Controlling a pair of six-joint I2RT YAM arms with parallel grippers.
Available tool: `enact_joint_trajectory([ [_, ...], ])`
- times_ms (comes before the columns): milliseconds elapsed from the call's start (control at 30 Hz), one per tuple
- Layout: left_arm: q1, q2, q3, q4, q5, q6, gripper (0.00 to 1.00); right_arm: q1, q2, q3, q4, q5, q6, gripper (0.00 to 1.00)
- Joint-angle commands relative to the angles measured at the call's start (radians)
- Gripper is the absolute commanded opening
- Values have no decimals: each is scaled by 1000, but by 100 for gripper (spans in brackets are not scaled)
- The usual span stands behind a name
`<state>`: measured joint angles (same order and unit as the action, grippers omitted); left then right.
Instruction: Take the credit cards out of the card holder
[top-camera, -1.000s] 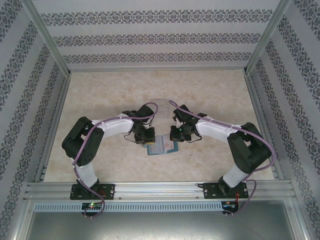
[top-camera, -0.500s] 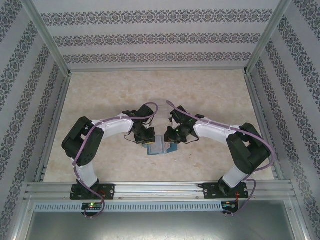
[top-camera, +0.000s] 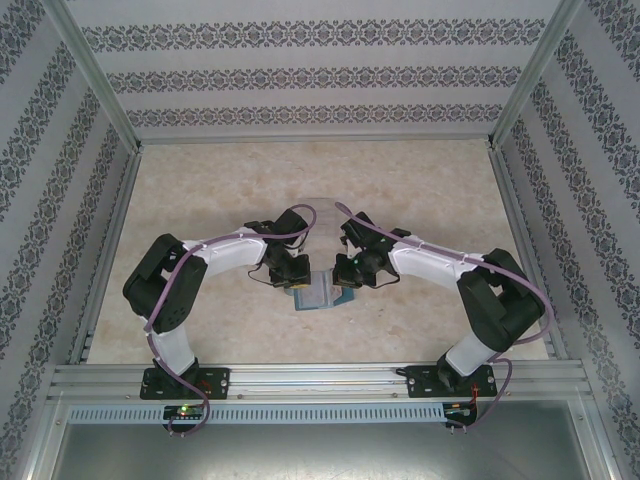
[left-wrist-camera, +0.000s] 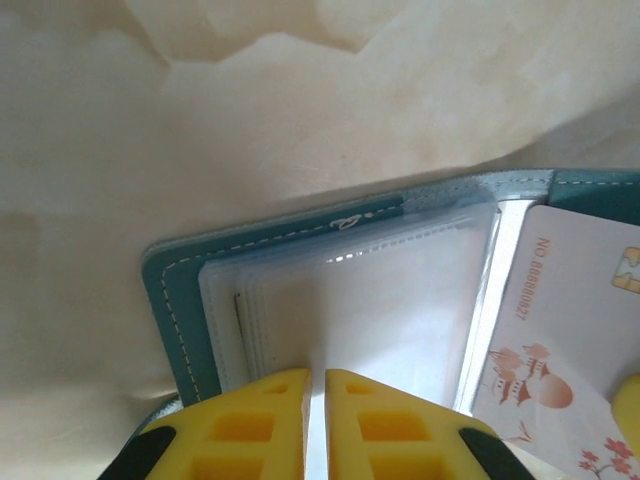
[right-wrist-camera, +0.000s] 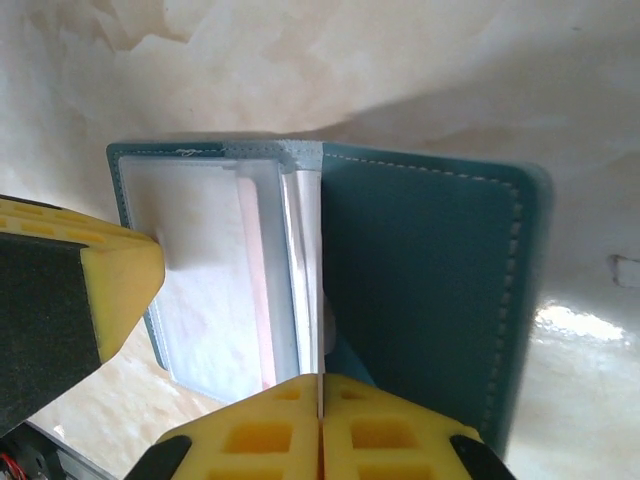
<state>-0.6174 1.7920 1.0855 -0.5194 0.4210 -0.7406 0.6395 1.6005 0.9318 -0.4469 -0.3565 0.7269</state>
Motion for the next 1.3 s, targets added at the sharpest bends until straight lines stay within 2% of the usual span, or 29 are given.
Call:
enact_joint_trajectory([
  [0,-10,-42,32,-70,-49,20,14,3,-47,46,-56,36,-17,8],
  [233,-7,-93,50,-81,-80,24,14,-21,-81,79,-93,37,-102,6],
  [333,-1,-126,30,-65,-94,21,14,-31,-85,98,-94,36,-189,9],
  [567,22,-174,-31,-21,-97,5,16,-39,-53,163,-114,-16,-523,3],
  [667,31,-209,-74,24,-101,-12,19,-38,-42,187,-127,-20,-737,2],
  [767,40,-237,-106,35,-101,-14,19,-39,-4,243,-198,-18,-948,0],
  [900,48,-281,-160,30,-111,-20,20,-43,66,347,-303,-1,-1147,0],
  [1100,67,-341,-208,15,-126,-32,20,-45,168,508,-420,71,-1392,0],
  [1267,86,-384,-236,-2,-142,-37,20,-49,244,637,-478,133,-1530,0],
])
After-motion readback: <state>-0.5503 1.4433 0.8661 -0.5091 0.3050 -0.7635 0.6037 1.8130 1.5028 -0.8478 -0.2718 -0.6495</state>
